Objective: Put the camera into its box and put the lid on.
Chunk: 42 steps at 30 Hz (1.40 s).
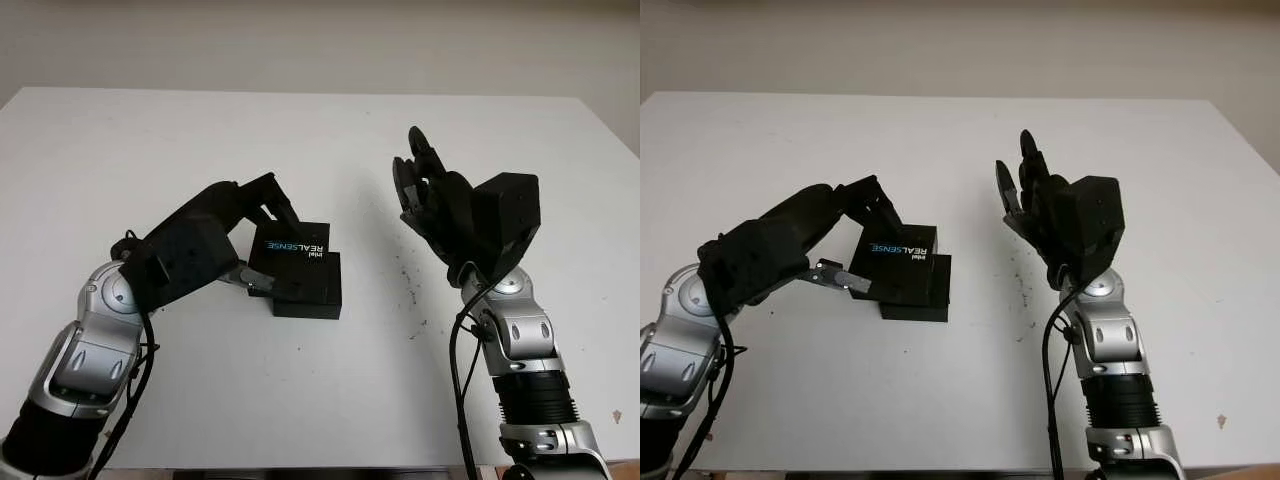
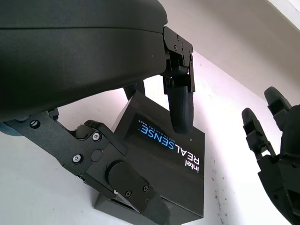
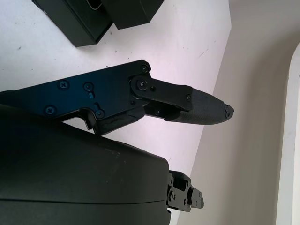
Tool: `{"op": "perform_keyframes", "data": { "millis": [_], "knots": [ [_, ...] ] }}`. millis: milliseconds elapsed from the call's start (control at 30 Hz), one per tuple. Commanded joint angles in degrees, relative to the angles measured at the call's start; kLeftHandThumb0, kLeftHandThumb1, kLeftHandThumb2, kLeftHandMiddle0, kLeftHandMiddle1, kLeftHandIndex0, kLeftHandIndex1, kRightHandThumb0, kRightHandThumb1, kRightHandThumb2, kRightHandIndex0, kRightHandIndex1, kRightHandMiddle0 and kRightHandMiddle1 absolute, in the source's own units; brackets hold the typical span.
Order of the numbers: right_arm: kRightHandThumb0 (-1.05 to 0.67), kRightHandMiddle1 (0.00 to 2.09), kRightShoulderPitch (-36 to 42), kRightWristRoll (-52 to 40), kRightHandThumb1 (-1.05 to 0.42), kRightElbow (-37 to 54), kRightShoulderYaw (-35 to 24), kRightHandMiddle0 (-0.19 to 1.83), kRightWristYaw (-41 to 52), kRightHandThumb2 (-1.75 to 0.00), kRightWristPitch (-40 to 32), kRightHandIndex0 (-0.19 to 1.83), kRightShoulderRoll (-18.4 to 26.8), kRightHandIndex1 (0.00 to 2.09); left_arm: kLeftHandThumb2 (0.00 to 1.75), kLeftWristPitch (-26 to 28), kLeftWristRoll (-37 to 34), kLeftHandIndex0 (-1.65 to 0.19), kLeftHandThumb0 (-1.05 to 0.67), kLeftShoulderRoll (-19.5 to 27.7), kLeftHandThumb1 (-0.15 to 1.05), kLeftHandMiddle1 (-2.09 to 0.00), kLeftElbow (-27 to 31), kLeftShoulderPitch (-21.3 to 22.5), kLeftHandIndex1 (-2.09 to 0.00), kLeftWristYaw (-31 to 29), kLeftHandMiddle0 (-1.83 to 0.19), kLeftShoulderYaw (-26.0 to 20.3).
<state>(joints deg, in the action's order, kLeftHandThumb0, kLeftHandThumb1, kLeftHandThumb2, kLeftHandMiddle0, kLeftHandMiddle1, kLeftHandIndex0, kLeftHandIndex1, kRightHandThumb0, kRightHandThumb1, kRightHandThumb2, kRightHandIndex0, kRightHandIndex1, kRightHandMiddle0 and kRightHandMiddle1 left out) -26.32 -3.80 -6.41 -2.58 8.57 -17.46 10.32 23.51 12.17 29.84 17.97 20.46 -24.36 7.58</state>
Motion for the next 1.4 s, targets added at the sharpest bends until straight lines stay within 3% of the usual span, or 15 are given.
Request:
{"op": "perform_keyframes", "data": {
  "millis": [0,567,1367],
  "knots": [
    [-0.71,0.06,0.4,0.0,-1.05,0.7,0.0,-0.15,-0.2,-0.6,-0.1,-0.15,-0.5,0.06,0.06,-1.0,0.2,-0.18,-0.36,-0.8,1.05,-1.97,-0.9,1.7,-1.66,0.5,-0.47,0.2],
    [-0.7,0.06,0.7,0.3,-1.05,1.1,0.3,-0.15,-0.3,-0.61,-0.2,-0.14,-0.6,0.06,0.06,-3.3,3.3,-0.2,-0.31,-3.3,1.04,-1.92,-3.8,2.1,-1.77,1.4,-0.44,1.7],
    [-0.69,0.06,1.4,0.4,-1.05,1.6,0.4,-0.15,-0.2,-0.62,-0.1,-0.15,-1.0,0.06,0.05,0.9,5.4,-0.21,-0.27,-7.3,1.02,-1.96,-3.6,2.9,-1.86,1.1,-0.48,4.0]
  ]
}}
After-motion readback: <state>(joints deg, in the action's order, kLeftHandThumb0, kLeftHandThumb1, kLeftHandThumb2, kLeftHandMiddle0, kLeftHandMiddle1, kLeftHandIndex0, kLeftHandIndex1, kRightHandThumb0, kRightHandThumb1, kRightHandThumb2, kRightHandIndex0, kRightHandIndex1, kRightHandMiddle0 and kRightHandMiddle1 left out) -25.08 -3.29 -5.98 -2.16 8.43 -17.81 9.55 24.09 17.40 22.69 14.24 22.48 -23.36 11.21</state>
